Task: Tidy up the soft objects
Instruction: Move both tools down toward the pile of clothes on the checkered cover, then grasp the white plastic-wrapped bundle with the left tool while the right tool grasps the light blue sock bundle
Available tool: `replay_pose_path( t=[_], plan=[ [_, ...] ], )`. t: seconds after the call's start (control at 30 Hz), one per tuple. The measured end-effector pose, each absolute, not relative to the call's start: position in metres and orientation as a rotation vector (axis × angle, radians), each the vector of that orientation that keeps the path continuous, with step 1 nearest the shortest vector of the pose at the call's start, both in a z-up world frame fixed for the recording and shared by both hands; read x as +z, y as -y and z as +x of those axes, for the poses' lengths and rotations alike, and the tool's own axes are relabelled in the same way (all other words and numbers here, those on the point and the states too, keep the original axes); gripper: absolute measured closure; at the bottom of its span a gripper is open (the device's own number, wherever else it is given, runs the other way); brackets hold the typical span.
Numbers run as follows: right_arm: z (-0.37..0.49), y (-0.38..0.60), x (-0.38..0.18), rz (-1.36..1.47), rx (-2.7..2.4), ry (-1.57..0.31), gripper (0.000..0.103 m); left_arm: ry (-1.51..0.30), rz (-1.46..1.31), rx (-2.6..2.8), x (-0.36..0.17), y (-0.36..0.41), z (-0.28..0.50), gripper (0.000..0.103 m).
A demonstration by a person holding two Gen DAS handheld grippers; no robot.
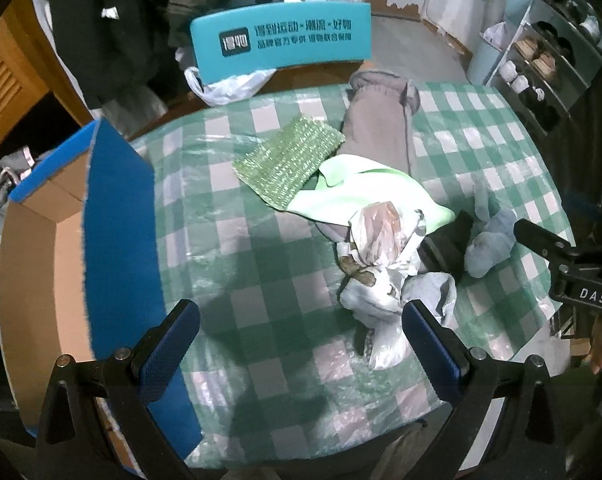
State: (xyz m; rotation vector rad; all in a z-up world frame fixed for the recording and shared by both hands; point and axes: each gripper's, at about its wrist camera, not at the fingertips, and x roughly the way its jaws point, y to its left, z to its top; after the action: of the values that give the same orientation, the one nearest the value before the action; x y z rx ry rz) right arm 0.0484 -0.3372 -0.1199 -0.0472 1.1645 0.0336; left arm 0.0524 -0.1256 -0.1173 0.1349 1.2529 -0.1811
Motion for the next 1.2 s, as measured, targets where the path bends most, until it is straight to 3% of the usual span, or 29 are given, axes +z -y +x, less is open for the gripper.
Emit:
replay_pose_path(
  t=[0.87, 1.2],
  plan=[
    [0.068, 0.346, -0.186, -0.056, 0.015, -1.31, 0.002, -1.357, 0.111, -0.209, -0.174, 0.155, 0.081, 0.001],
    [0.068, 0.343, -0.2, -0.082, 0.05, -1.338, 0.029, -1.384, 0.117, -0.222, -0.186, 0.164, 0.088, 0.001]
  ],
)
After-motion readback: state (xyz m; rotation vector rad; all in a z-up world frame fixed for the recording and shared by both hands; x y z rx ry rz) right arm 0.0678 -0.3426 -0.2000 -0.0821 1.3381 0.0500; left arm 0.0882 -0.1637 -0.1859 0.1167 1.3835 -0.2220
